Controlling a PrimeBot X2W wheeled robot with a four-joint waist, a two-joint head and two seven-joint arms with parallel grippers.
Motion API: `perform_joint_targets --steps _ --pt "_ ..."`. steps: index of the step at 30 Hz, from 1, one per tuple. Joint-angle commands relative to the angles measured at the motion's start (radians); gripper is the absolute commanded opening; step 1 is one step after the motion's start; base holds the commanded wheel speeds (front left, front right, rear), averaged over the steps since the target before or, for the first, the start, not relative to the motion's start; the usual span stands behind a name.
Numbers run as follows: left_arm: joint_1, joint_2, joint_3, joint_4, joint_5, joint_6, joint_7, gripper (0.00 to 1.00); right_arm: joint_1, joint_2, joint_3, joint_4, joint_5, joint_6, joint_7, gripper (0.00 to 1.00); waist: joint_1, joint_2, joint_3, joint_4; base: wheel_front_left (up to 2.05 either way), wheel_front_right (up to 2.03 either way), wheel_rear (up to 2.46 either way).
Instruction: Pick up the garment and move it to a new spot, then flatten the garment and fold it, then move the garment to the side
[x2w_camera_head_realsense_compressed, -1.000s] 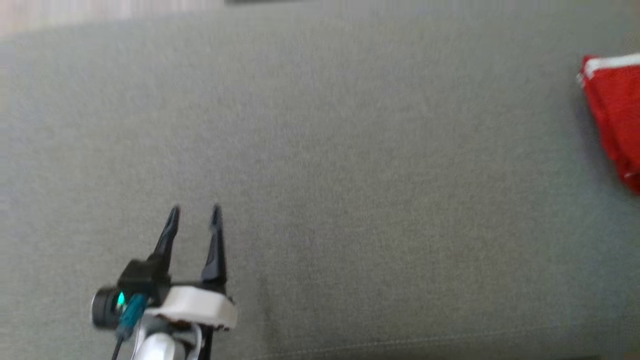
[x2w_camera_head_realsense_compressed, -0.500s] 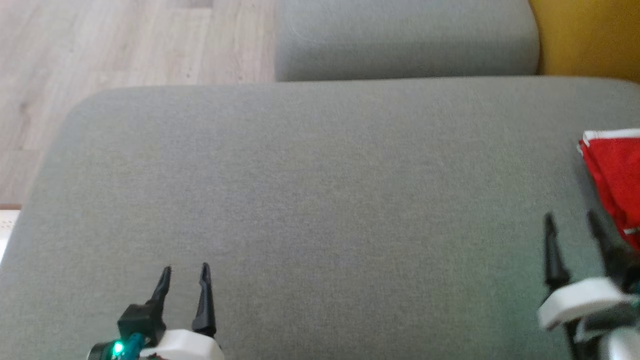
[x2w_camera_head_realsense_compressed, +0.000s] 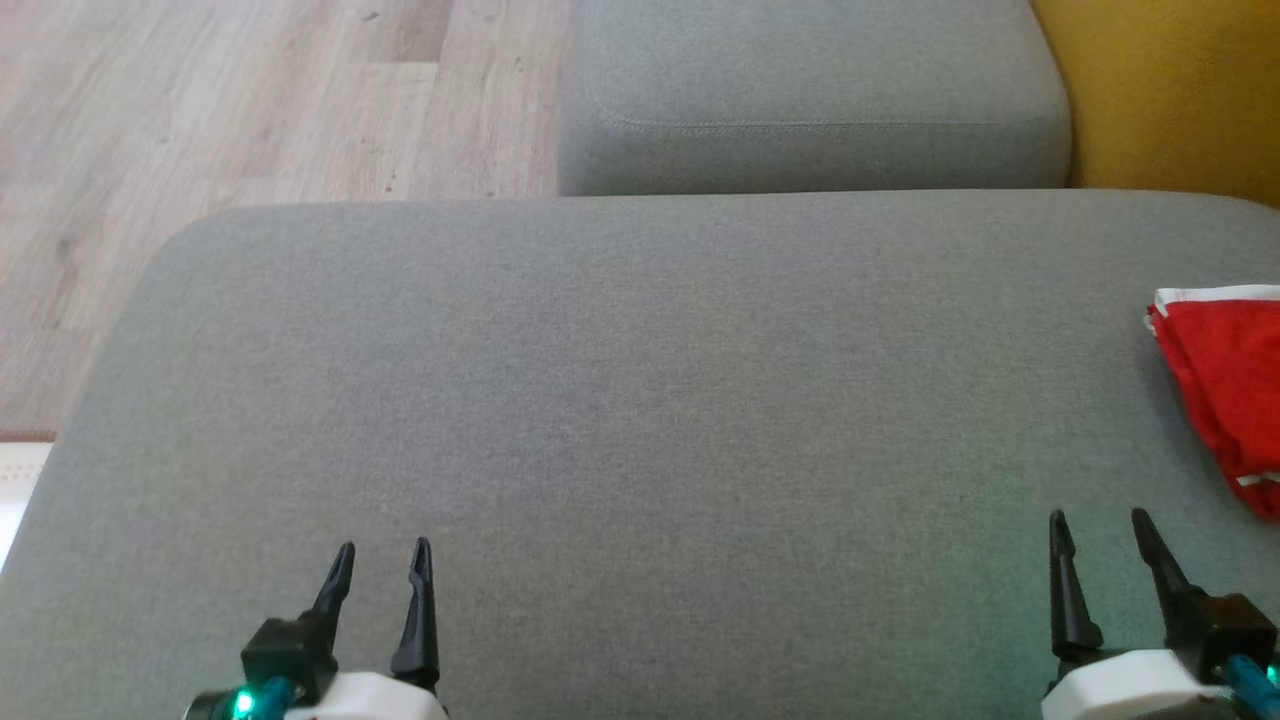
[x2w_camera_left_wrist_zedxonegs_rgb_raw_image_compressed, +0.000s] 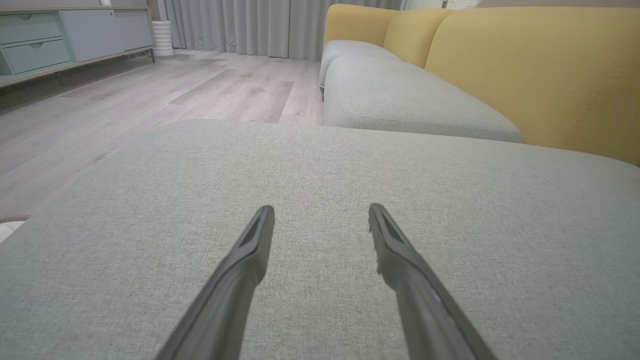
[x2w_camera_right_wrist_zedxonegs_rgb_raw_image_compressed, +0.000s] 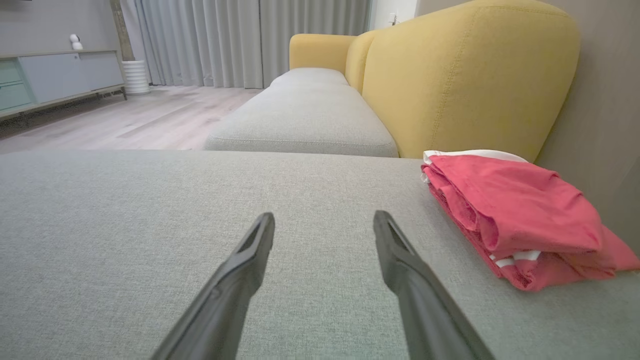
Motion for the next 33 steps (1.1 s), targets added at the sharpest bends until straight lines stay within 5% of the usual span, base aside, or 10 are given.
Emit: perform_joint_targets --steps 1,9,10,33 --pt "-0.032 -0.002 0.027 -0.036 -0.003 0.0 -0.012 1.0 -0.019 -0.009 0.024 -0.026 0.001 -0.001 -0.015 1.0 0.0001 0.0 -0.001 -0.004 0.0 0.0 0.0" --pt "-0.026 -0.003 0.032 -0.033 -0.022 0.007 -0.012 1.0 -0.031 -0.009 0.039 -0.018 0.013 -0.001 -0.031 1.0 0.0001 0.0 -0.005 -0.02 0.0 0.0 0.0" --pt "-0.023 -0.003 0.037 -0.038 -0.044 0.015 -0.012 0.0 -0.034 -0.009 0.041 -0.019 0.01 -0.001 -0.033 0.0 0.0001 0.0 -0.006 -0.021 0.0 0.0 0.0" --pt "-0.033 0.006 0.046 0.023 -0.3 -0.029 0.059 0.0 -0.04 -0.001 0.018 0.027 0.294 0.0 0.046 0.0 0.0001 0.0 0.006 -0.033 0.0 0.0 0.0"
